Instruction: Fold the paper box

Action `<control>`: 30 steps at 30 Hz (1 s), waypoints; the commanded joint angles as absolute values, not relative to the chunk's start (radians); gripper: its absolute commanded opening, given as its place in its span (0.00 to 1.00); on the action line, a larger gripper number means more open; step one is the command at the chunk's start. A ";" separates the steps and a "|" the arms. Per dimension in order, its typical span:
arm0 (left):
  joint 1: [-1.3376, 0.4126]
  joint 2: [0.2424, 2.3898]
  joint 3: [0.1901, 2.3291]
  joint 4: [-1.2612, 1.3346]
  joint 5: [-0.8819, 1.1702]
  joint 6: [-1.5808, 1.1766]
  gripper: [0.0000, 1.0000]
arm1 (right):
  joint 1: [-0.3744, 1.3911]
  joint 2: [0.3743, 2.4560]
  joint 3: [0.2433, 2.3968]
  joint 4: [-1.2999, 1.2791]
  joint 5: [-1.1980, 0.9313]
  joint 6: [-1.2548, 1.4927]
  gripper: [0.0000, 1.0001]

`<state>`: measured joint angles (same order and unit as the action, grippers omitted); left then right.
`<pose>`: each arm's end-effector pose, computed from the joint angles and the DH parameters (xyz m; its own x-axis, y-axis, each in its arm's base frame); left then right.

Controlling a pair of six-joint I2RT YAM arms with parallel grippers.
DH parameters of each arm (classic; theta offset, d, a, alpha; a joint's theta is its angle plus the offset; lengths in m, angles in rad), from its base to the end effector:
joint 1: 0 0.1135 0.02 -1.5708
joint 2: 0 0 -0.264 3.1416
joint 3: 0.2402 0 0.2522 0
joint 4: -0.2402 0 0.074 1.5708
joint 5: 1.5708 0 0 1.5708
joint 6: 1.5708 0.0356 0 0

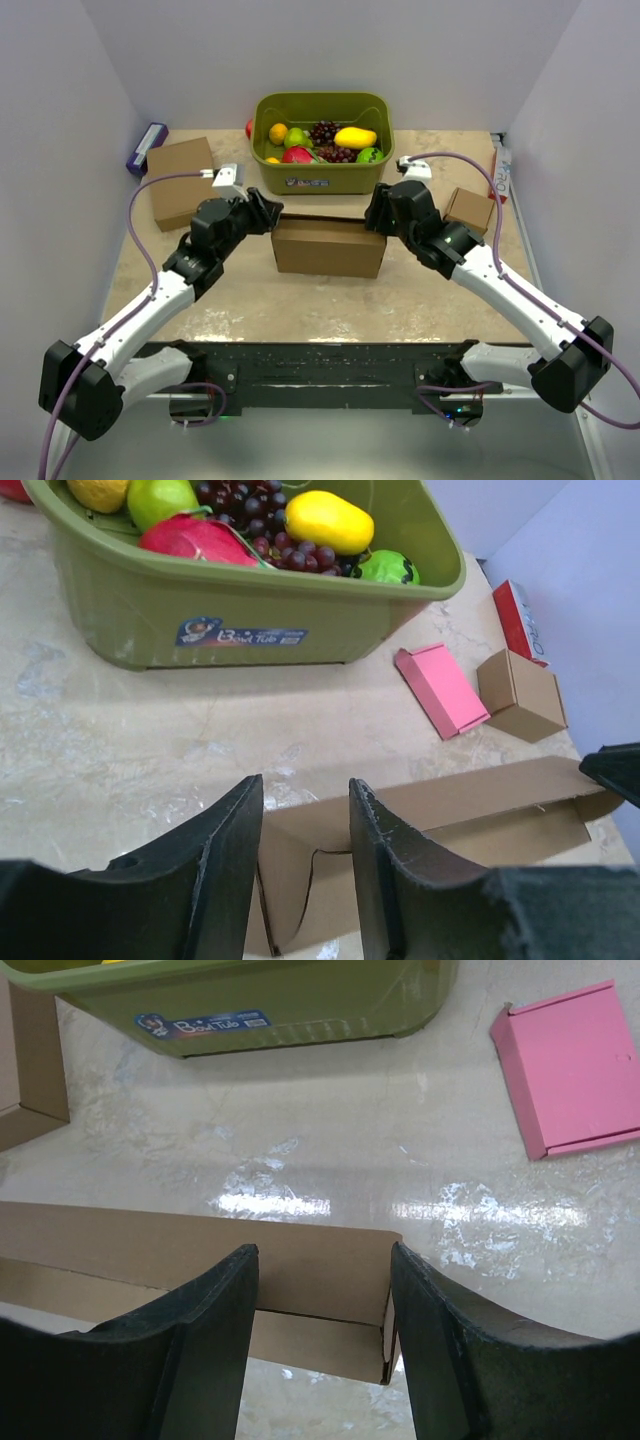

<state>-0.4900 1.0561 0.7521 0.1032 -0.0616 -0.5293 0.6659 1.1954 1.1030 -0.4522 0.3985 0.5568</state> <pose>0.2208 -0.1153 0.3054 -0.3622 -0.3780 -0.8520 0.2707 0.8321 -0.4842 0.2161 0.1522 0.3409 -0.5088 0.2197 -0.8324 -0.0465 0.9585 0.2814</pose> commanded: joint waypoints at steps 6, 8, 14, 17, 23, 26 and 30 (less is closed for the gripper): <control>-0.485 1.014 0.618 0.022 -0.026 -0.563 0.43 | 0.666 1.220 1.068 -0.523 0.420 0.540 0.57; -0.483 1.012 0.612 0.021 -0.023 -0.566 0.42 | 0.667 1.220 1.066 -0.525 0.419 0.540 0.57; -0.485 0.997 0.630 0.014 -0.032 -0.549 0.43 | 0.667 1.215 1.075 -0.532 0.411 0.538 0.57; -0.485 1.005 0.676 0.002 -0.029 -0.528 0.50 | 0.667 1.213 1.098 -0.543 0.391 0.538 0.61; -0.482 1.014 0.773 -0.061 -0.029 -0.486 0.66 | 0.661 1.238 1.208 -0.601 0.383 0.492 0.73; -0.476 1.009 0.810 -0.071 -0.031 -0.479 0.71 | 0.657 1.239 1.258 -0.624 0.388 0.474 0.77; -0.469 0.996 0.830 -0.061 -0.022 -0.482 0.77 | 0.638 1.227 1.287 -0.644 0.393 0.460 0.80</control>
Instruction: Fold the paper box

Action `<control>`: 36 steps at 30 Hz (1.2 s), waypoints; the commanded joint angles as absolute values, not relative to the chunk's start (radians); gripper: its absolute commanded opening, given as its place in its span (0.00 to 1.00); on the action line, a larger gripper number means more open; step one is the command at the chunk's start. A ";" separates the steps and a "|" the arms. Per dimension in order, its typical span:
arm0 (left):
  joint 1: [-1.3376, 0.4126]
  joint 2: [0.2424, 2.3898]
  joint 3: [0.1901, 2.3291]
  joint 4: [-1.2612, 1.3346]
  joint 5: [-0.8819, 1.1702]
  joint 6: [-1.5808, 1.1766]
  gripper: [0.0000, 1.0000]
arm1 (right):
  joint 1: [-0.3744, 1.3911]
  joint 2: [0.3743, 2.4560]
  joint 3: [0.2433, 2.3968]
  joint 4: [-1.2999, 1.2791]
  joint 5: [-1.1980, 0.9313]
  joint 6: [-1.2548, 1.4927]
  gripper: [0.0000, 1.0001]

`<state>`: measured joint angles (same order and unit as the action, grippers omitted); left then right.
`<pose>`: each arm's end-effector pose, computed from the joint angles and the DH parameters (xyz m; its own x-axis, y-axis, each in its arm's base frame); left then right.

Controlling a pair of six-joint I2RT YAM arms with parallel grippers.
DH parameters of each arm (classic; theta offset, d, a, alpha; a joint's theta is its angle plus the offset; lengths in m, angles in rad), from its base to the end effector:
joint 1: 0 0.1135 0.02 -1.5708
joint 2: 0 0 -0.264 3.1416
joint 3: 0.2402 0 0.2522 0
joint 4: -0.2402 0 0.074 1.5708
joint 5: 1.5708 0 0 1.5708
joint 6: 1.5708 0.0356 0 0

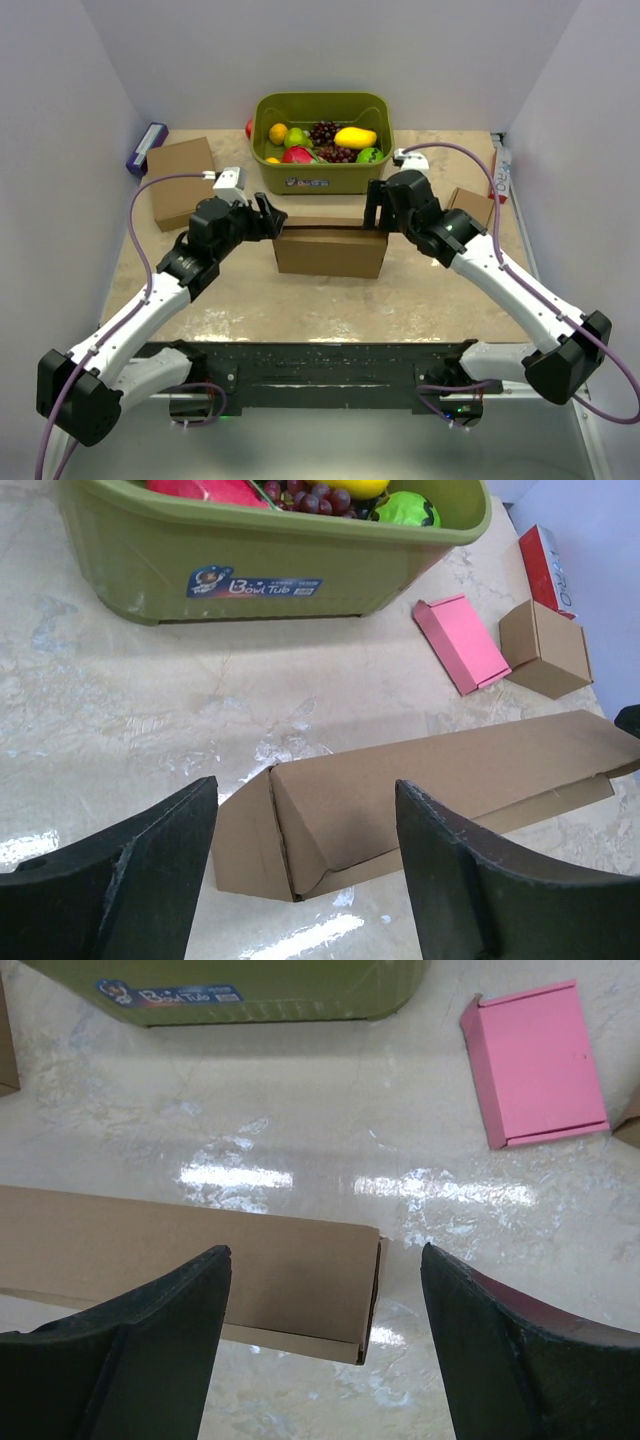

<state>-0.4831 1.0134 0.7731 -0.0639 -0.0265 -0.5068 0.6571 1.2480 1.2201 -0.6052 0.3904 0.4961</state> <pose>0.2104 -0.1093 0.3047 -0.4464 -0.3137 -0.8380 0.2577 0.8518 -0.4562 0.2213 0.1536 0.3537 -0.5652 0.1199 -0.8162 -0.0601 0.9808 0.1857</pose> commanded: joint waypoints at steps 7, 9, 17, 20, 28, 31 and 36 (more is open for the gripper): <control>-0.463 1.005 0.812 -0.058 -0.006 -0.482 0.74 | 0.624 1.210 1.244 -0.661 0.405 0.459 0.78; -0.463 1.000 0.793 -0.054 -0.006 -0.486 0.73 | 0.623 1.198 1.218 -0.664 0.410 0.462 0.75; -0.462 0.976 0.694 -0.060 0.028 -0.497 0.66 | 0.623 1.161 1.128 -0.673 0.391 0.488 0.59; -0.463 0.968 0.663 -0.067 0.029 -0.500 0.65 | 0.623 1.157 1.097 -0.670 0.374 0.495 0.56; -0.463 0.950 0.597 -0.061 0.026 -0.515 0.62 | 0.623 1.154 1.026 -0.673 0.348 0.520 0.51; -0.463 0.948 0.558 -0.049 0.028 -0.525 0.61 | 0.623 1.154 0.990 -0.670 0.342 0.528 0.51; -0.463 0.951 0.531 -0.037 0.021 -0.531 0.58 | 0.624 1.178 0.962 -0.655 0.331 0.535 0.50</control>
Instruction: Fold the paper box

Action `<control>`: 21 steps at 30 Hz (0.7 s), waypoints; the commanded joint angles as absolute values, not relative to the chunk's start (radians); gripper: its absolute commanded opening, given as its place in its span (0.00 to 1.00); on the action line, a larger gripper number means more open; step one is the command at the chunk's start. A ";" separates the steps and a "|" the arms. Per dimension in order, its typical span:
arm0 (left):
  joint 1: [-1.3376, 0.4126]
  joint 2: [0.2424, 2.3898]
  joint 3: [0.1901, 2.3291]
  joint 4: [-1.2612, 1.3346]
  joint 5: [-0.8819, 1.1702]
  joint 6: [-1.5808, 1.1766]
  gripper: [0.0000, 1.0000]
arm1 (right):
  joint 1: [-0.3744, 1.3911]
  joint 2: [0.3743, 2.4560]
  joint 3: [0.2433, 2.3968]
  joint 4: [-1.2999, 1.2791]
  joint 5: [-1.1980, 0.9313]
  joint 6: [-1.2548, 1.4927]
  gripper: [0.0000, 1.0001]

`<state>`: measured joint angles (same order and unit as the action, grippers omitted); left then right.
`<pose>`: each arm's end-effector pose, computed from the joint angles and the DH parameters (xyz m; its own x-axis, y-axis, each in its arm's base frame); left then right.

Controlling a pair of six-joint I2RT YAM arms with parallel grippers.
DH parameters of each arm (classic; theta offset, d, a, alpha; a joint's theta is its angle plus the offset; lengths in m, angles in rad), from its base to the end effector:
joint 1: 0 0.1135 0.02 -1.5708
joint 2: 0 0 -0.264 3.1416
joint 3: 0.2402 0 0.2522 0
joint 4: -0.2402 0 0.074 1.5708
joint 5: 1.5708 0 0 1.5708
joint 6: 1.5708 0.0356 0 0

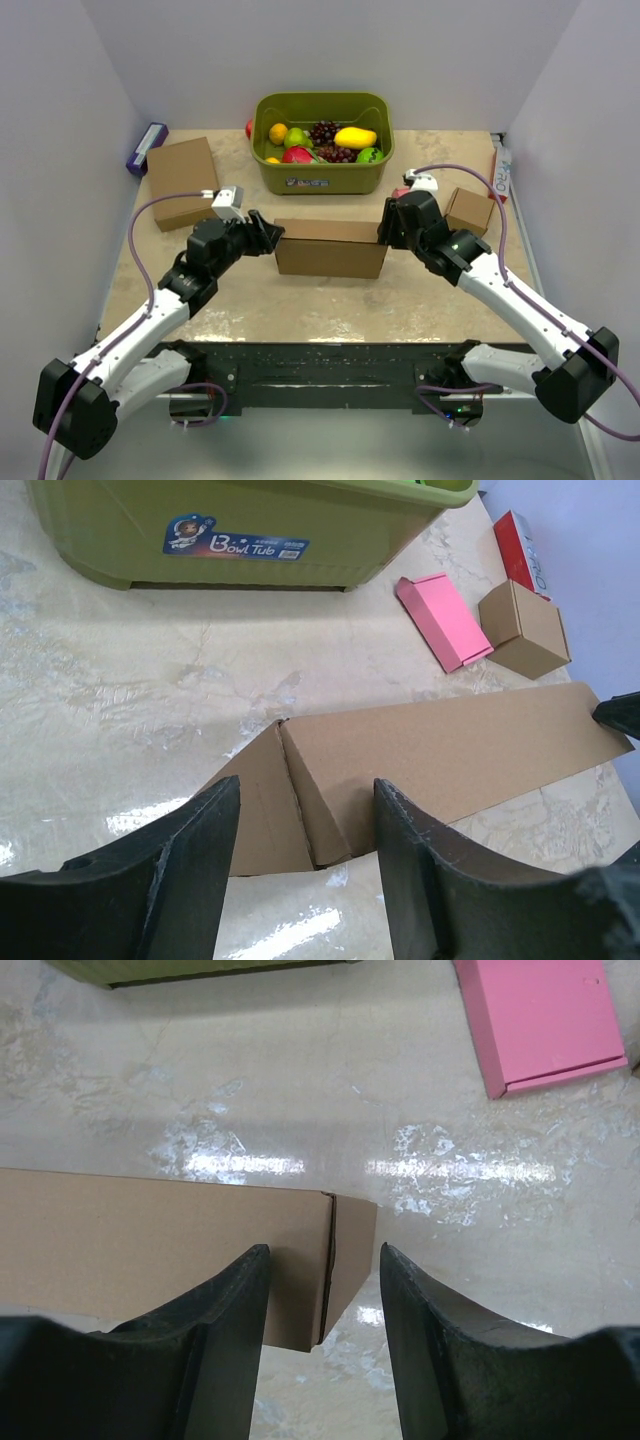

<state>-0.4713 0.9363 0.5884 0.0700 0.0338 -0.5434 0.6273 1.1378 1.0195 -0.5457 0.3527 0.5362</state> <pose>0.1951 -0.1008 0.2689 -0.4588 -0.3462 -0.8183 0.2868 0.8140 -0.5051 0.2049 0.1333 0.3176 -0.5978 0.1588 -0.7858 -0.0293 0.9752 0.2193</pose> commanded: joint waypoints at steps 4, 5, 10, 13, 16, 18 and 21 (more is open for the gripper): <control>-0.463 0.945 0.503 -0.015 0.031 -0.543 0.57 | 0.623 1.175 0.963 -0.655 0.333 0.537 0.50; -0.462 0.945 0.503 -0.015 0.040 -0.545 0.57 | 0.624 1.172 0.968 -0.658 0.333 0.535 0.50; -0.460 0.956 0.571 -0.015 0.089 -0.545 0.62 | 0.623 1.164 1.029 -0.678 0.318 0.525 0.52; -0.450 0.957 0.629 0.017 0.116 -0.548 0.65 | 0.623 1.163 1.071 -0.689 0.318 0.515 0.54; -0.436 0.953 0.678 0.009 0.139 -0.545 0.69 | 0.623 1.157 1.107 -0.709 0.308 0.509 0.57; -0.431 0.945 0.698 0.009 0.150 -0.549 0.70 | 0.623 1.146 1.120 -0.715 0.304 0.511 0.59; -0.426 0.930 0.703 0.006 0.160 -0.557 0.70 | 0.624 1.121 1.124 -0.719 0.282 0.517 0.61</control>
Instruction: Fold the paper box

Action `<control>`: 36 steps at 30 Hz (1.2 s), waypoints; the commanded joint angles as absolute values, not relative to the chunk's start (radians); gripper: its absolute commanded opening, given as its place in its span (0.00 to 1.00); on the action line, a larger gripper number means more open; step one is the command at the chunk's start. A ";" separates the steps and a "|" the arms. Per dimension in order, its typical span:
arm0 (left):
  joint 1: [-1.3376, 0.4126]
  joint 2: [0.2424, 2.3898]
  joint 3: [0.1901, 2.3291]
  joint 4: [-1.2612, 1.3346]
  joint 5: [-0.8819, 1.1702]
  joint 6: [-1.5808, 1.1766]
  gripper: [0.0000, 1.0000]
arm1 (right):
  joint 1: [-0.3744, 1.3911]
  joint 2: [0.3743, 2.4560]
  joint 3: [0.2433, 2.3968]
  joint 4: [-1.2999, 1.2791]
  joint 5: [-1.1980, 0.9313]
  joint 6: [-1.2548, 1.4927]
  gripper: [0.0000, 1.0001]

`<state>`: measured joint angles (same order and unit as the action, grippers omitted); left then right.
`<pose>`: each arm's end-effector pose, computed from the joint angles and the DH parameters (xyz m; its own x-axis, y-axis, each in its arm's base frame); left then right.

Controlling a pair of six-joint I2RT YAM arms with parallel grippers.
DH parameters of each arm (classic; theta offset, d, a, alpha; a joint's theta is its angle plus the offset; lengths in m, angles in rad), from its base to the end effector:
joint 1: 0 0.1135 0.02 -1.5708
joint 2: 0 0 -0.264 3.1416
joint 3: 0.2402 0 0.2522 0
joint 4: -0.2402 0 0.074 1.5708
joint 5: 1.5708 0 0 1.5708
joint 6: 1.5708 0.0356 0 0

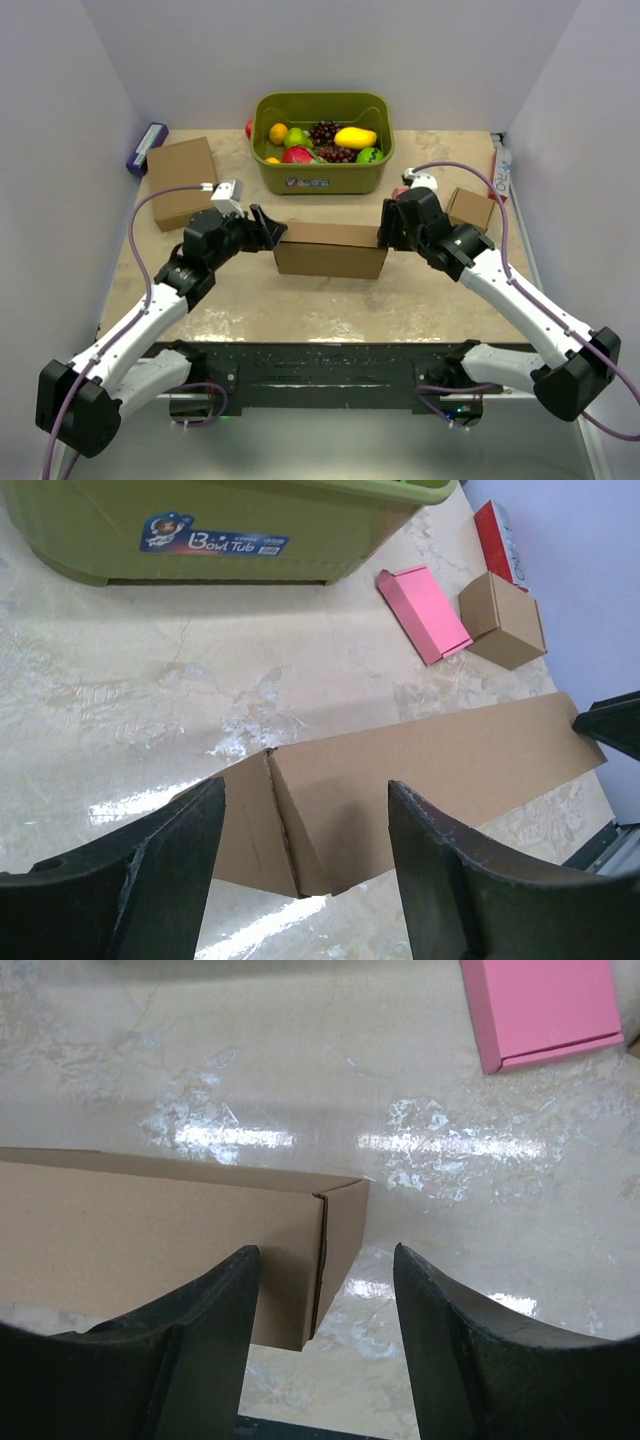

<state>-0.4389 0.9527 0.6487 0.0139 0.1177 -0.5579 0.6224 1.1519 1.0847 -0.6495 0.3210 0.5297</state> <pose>0.2005 -0.0988 0.2813 -0.4970 -0.3475 -0.7951 0.3074 0.7864 -0.5358 0.2034 0.1321 0.3273 -0.6424 0.1292 -0.7554 -0.0409 0.9785 0.2021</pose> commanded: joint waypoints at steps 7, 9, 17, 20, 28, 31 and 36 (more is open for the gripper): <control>-0.420 0.900 0.677 0.002 0.153 -0.571 0.70 | 0.624 1.097 1.095 -0.726 0.253 0.532 0.62; -0.419 0.897 0.667 0.002 0.144 -0.568 0.69 | 0.624 1.089 1.095 -0.727 0.253 0.532 0.62; -0.410 0.936 0.631 0.043 0.156 -0.558 0.61 | 0.623 1.088 1.108 -0.736 0.247 0.528 0.61; -0.407 0.950 0.621 0.061 0.161 -0.557 0.61 | 0.624 1.081 1.098 -0.738 0.248 0.528 0.59; -0.391 0.957 0.583 0.069 0.164 -0.552 0.57 | 0.623 1.083 1.054 -0.755 0.250 0.538 0.49; -0.382 0.954 0.543 0.080 0.173 -0.563 0.55 | 0.623 1.088 1.026 -0.765 0.247 0.540 0.46; -0.380 0.931 0.506 0.136 0.239 -0.591 0.55 | 0.623 1.100 0.983 -0.770 0.221 0.546 0.41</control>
<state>-0.3882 0.9596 0.5243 0.0509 0.1726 -0.5663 0.6224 1.0843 1.0389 -0.6792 0.2398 0.5514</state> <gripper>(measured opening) 0.544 0.433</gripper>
